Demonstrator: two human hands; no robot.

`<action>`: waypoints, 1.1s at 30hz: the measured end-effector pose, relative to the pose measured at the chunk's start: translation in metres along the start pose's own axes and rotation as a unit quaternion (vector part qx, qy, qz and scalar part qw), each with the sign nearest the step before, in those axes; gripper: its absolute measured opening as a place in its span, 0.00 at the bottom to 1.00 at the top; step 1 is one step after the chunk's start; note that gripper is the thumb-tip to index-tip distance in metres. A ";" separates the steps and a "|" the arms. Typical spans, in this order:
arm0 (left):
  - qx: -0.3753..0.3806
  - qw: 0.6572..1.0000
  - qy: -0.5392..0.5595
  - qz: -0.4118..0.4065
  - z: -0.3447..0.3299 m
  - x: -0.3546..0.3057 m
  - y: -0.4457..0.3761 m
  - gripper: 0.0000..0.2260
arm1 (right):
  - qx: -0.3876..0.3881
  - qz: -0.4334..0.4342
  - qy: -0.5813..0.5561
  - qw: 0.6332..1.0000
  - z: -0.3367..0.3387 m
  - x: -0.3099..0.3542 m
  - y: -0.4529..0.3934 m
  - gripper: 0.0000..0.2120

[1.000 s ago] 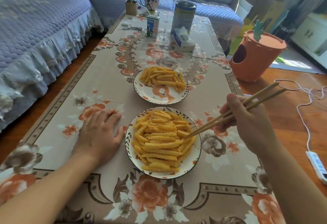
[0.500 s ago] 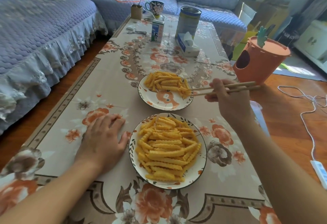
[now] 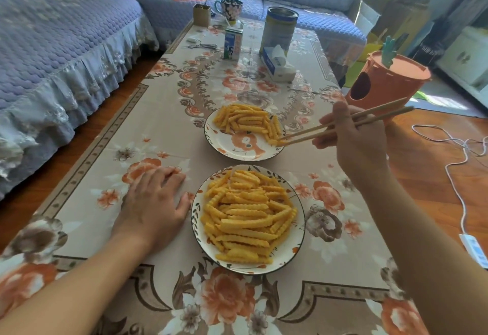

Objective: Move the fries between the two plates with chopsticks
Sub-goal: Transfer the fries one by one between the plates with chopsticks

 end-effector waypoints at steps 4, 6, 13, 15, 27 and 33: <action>0.000 1.000 -0.002 0.003 0.000 0.000 0.001 0.24 | 0.052 -0.059 -0.021 0.997 0.023 0.010 0.039 0.21; 0.003 1.000 -0.003 0.004 0.000 -0.001 0.001 0.24 | 0.072 -0.075 -0.022 0.994 0.031 0.009 0.054 0.22; -0.004 1.000 0.000 0.003 0.006 -0.005 0.002 0.27 | 0.106 -0.063 -0.013 0.992 0.029 0.007 0.063 0.19; -0.005 1.000 0.000 0.002 0.005 -0.005 0.001 0.27 | 0.109 -0.057 -0.007 0.992 0.030 0.007 0.061 0.17; -0.008 1.000 -0.007 -0.007 0.002 -0.005 0.001 0.26 | 0.023 -0.044 -0.032 0.998 0.015 -0.029 0.005 0.13; -0.014 1.000 -0.006 -0.010 0.004 -0.005 0.001 0.25 | 0.014 0.002 0.030 0.999 -0.033 -0.041 -0.027 0.13</action>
Point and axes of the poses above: each hand's wrist, its own y-axis away from the middle knuckle, its own z-axis out of the back of the hand, x = y × z, the point moved 10 cm from there along -y, towards the middle knuckle, and after that the axes turned 13 degrees about -y, right-handed, at the moved point
